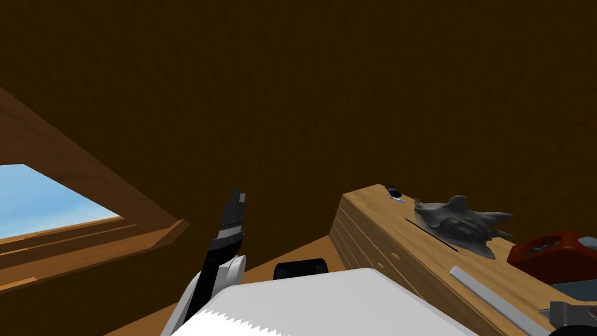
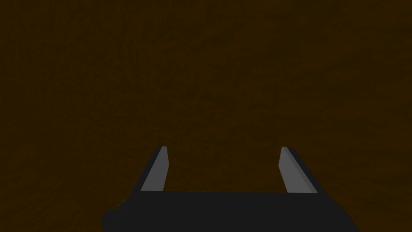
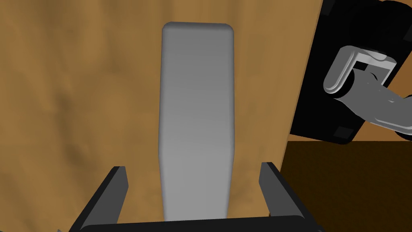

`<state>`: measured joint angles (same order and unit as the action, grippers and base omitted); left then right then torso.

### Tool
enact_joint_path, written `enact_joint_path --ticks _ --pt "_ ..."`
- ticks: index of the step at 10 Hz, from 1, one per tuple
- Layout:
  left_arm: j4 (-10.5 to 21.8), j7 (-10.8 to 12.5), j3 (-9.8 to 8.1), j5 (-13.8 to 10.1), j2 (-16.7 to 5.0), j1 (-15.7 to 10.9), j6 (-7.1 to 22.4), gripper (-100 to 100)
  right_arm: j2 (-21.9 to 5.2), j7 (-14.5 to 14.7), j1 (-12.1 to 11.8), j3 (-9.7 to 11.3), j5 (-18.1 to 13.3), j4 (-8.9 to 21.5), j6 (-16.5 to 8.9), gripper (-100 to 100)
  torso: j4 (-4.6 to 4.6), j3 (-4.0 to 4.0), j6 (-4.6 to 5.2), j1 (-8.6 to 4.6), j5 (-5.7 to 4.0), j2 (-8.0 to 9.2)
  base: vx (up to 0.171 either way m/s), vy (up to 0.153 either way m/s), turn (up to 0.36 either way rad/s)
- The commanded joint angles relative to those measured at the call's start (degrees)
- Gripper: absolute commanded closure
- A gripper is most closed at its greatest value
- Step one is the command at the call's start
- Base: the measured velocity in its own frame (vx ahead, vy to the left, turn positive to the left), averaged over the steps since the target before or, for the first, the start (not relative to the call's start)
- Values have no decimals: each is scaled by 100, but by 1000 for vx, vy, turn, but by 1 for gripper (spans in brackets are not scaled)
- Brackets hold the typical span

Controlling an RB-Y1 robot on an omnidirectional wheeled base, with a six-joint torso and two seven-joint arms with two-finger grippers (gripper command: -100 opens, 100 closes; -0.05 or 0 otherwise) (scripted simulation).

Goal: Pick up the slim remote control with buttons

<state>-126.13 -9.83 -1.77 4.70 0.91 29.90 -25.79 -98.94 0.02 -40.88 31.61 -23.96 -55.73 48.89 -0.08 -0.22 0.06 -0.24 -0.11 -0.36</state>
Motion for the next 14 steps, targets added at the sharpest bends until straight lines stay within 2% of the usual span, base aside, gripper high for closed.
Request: enact_joint_path --ticks 1,2,3,4,5,6,7,8,9,10,11,12,13,14 --pt "0 0 0 0 0 0 0 0 -15 38 -163 13 94 -125 -92 -100 0 0 0 0 0 0 80 -15 2" --pt "0 0 0 0 0 -1 0 0 26 27 -89 14 34 -29 -15 -100 2 7 -1 15 6 14 23 -4 0" --pt "0 0 1 0 1 -1 0 0 24 39 -102 13 45 -37 -27 0 6 17 -1 23 8 31 7 -2 2" --pt "0 0 1 0 1 -2 0 0 216 9 -30 -5 -23 250 116 -100 9 24 0 26 9 41 -51 5 224" --pt "0 0 2 0 1 -3 0 0 408 -20 40 -23 -91 408 258 -100 12 33 -6 28 9 59 -121 11 435" --pt "0 0 2 0 1 -5 0 0 408 -20 40 -23 -91 571 258 -100 17 45 -9 31 10 81 -96 10 127" --pt "0 0 1 0 1 -3 0 0 600 -49 110 -41 -158 749 400 -100 20 49 5 30 11 84 -103 16 141" --pt "0 0 1 0 1 -4 0 0 600 -49 110 -41 -158 907 400 -100 21 52 -1 31 10 90 -73 12 144" --pt "0 0 1 0 1 -3 0 0 791 -78 179 -59 -225 1148 543 -100 20 48 2 30 11 81 -57 19 271" --pt "0 0 2 0 1 -3 0 0 791 -78 179 -59 -225 1222 543 -100 17 43 -4 32 11 74 -52 8 107" --pt "0 0 1 0 1 -2 0 0 983 -107 249 -77 -292 1456 685 -100 17 42 4 28 11 71 -69 11 205" --pt "0 0 1 0 1 -3 0 0 983 -107 249 -77 -292 1536 685 -100 17 43 -2 28 10 75 -69 11 137" --pt "0 0 1 0 1 -2 0 0 1175 -136 319 -95 -360 1721 827 -100 18 44 3 28 10 75 -76 16 198" --pt "0 0 1 0 1 -3 0 0 1175 -136 319 -95 -360 1850 827 -100 20 46 -2 30 -6 77 -67 15 126"
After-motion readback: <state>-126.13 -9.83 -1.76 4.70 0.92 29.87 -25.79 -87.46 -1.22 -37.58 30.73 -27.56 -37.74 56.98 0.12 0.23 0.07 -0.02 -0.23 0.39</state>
